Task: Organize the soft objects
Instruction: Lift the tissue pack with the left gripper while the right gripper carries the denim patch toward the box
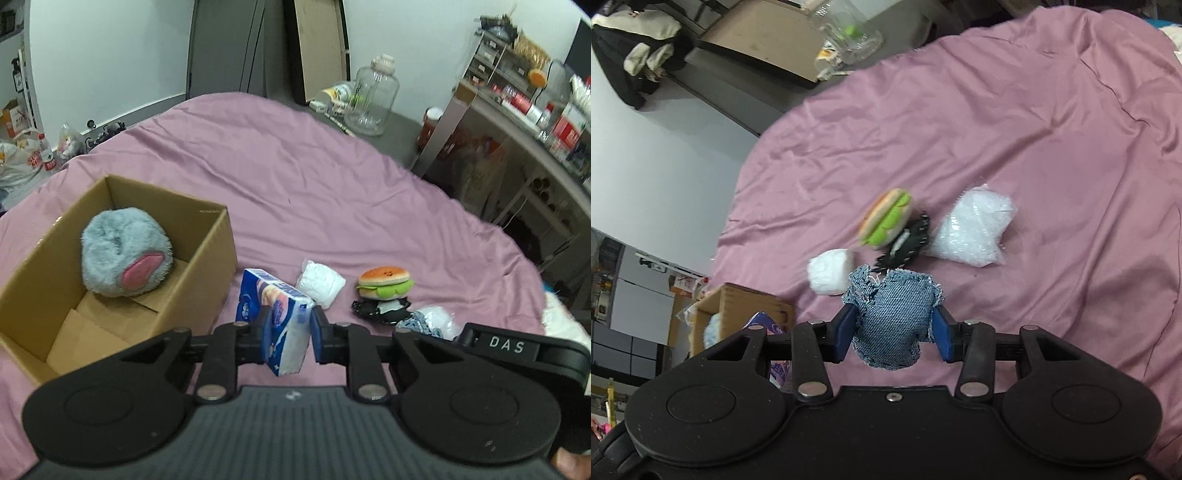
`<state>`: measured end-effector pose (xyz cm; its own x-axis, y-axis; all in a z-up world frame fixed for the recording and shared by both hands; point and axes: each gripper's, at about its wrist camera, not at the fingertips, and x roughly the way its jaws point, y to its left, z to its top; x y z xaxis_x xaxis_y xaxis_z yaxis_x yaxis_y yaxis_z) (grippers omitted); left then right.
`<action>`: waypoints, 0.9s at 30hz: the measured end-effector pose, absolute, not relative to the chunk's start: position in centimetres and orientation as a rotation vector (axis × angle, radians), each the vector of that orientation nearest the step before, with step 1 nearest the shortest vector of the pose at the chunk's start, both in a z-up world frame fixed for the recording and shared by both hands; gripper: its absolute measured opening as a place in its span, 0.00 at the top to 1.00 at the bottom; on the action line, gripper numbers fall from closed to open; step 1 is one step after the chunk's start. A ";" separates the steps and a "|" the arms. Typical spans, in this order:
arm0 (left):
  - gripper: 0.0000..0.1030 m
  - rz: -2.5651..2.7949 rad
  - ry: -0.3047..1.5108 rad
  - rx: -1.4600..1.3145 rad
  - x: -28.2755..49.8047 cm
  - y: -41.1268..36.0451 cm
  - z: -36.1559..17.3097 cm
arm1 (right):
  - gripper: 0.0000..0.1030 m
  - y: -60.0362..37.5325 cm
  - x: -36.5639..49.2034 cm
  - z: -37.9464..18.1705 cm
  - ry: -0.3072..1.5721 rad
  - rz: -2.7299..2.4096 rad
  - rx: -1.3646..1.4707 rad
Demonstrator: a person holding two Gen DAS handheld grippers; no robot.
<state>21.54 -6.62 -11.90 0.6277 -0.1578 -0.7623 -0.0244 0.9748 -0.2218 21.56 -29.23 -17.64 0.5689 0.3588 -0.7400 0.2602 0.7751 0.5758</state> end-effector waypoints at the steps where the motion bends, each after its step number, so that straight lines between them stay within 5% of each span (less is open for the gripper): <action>1: 0.80 -0.086 0.885 -0.239 21.3 -6.1 -11.5 | 0.58 -29.1 21.3 -17.3 0.977 0.070 0.706; 27: 0.82 -0.114 0.765 -0.330 17.3 3.8 -6.0 | 0.58 -23.2 19.2 -12.7 0.849 0.178 0.639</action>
